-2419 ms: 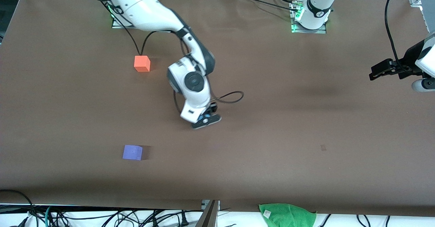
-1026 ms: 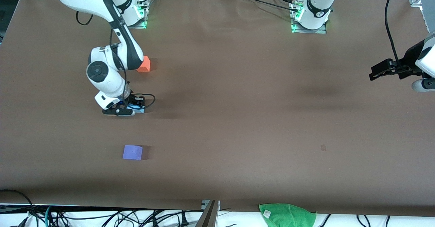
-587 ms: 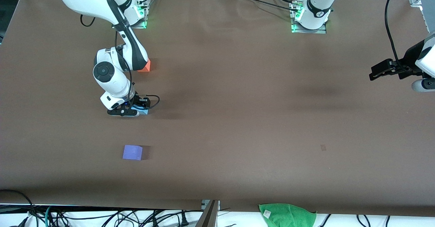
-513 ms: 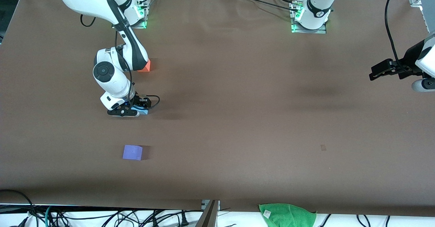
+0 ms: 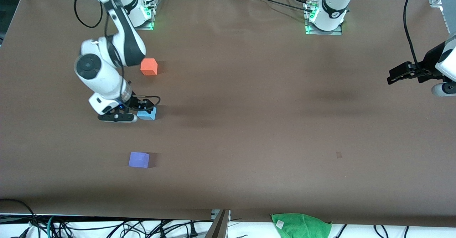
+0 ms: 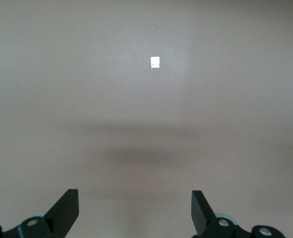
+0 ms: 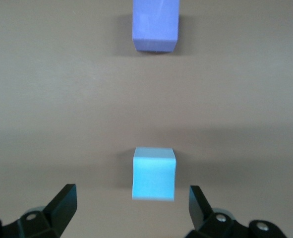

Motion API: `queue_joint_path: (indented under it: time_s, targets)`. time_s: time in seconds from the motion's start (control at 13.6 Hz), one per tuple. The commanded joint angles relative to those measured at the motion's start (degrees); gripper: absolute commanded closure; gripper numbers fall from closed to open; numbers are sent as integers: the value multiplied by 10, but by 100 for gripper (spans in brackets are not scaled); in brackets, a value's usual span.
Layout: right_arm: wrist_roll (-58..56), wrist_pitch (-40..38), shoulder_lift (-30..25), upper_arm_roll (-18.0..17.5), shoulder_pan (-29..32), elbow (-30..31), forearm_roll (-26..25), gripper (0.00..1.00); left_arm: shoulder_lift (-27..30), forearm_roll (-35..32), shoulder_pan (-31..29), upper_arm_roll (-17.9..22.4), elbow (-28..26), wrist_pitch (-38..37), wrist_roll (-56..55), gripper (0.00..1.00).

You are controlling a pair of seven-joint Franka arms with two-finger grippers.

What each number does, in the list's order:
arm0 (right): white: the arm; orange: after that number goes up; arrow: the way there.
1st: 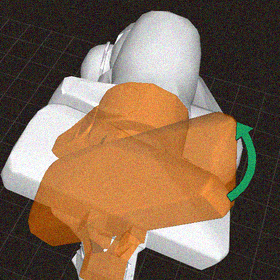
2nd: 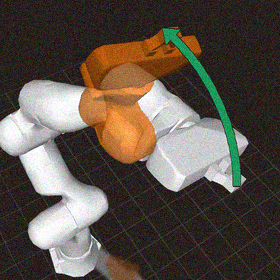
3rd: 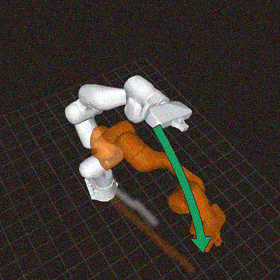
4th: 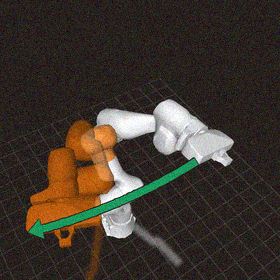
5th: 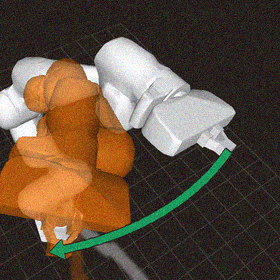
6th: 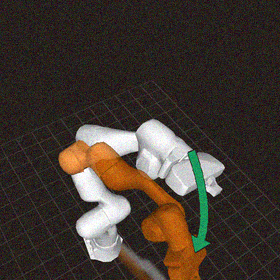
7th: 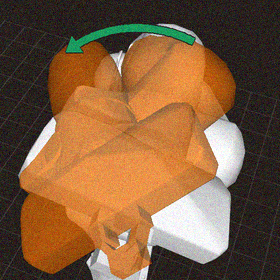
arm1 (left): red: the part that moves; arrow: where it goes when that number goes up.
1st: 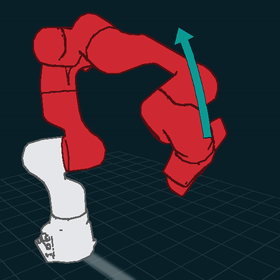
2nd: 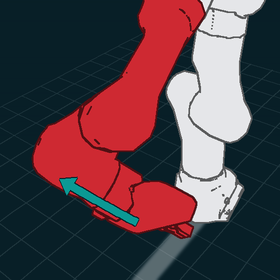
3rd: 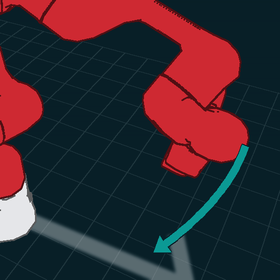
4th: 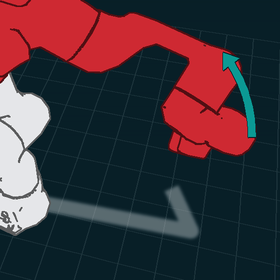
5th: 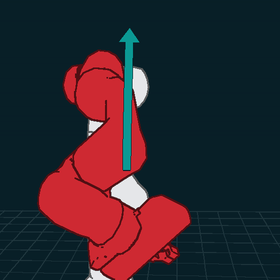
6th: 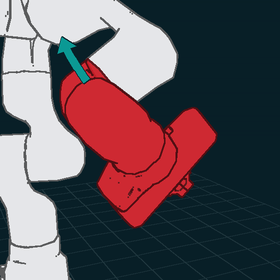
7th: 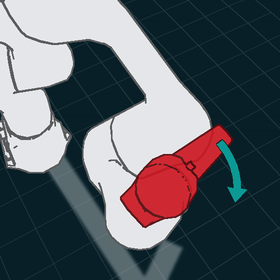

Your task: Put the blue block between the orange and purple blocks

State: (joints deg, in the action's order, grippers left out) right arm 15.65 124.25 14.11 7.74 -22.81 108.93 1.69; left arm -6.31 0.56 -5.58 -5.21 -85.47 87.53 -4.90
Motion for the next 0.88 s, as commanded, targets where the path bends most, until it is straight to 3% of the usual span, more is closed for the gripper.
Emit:
queue_joint_path:
  time_s: [0.0,0.22,0.44,0.81]
  targets:
    - [-14,-174,-28,11,1,-111,6,0,-7,9,2,1,16,-7,10,0]
    - [-20,-283,-70,24,4,-168,8,0,-7,5,3,0,16,-7,10,0]
    - [-55,-322,-120,2,43,-162,6,0,-7,5,3,0,16,-7,10,0]
    - [-85,-331,-115,-4,55,-185,1,0,-7,8,1,0,16,-7,10,0]
